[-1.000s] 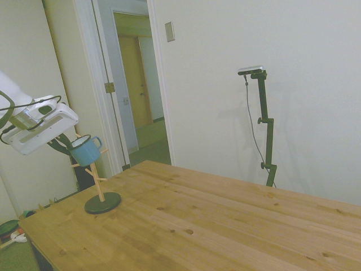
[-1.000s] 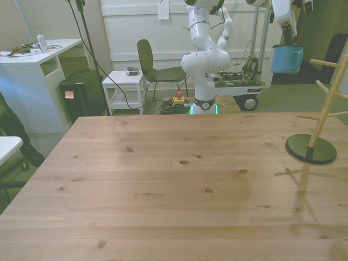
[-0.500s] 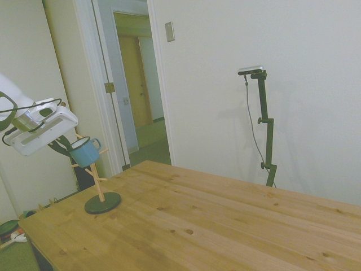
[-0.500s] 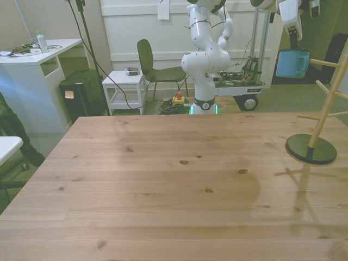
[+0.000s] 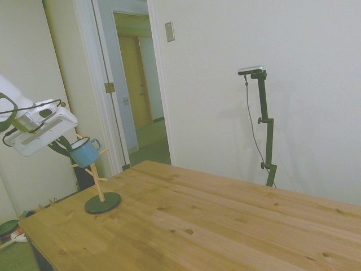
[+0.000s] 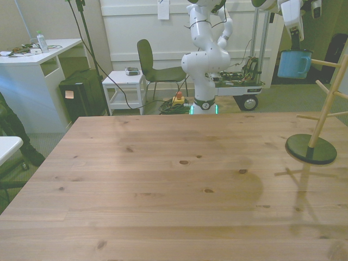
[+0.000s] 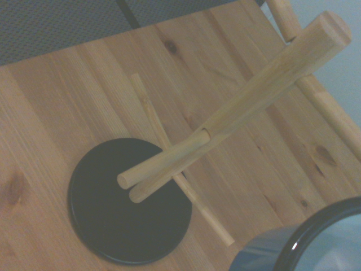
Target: Hang the mug
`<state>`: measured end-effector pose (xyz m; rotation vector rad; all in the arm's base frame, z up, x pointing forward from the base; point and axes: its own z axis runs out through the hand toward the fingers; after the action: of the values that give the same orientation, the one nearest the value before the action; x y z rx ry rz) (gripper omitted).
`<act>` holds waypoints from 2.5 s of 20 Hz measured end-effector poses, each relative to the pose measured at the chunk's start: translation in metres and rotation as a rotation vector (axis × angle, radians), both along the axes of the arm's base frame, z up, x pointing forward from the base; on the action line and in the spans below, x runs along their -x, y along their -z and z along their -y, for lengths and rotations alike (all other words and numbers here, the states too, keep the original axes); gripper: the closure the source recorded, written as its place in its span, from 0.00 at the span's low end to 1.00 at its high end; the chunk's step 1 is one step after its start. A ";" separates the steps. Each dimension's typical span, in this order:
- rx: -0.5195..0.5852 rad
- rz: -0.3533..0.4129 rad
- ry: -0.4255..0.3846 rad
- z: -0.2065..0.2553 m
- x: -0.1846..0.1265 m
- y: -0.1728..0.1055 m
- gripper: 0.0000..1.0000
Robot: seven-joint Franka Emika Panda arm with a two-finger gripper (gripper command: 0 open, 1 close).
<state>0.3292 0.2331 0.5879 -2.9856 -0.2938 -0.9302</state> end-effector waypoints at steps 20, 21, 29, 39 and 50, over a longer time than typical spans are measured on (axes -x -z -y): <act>0.054 -0.007 0.007 -0.038 -0.012 0.024 1.00; 0.059 -0.007 0.008 -0.040 -0.012 0.027 1.00; 0.061 -0.002 0.025 -0.052 -0.014 0.037 0.00; 0.038 0.008 0.050 -0.051 -0.017 0.029 0.00; 0.031 0.008 0.059 -0.049 -0.018 0.027 0.00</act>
<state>0.3473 0.2823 0.5605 -3.0351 -0.2227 -0.9522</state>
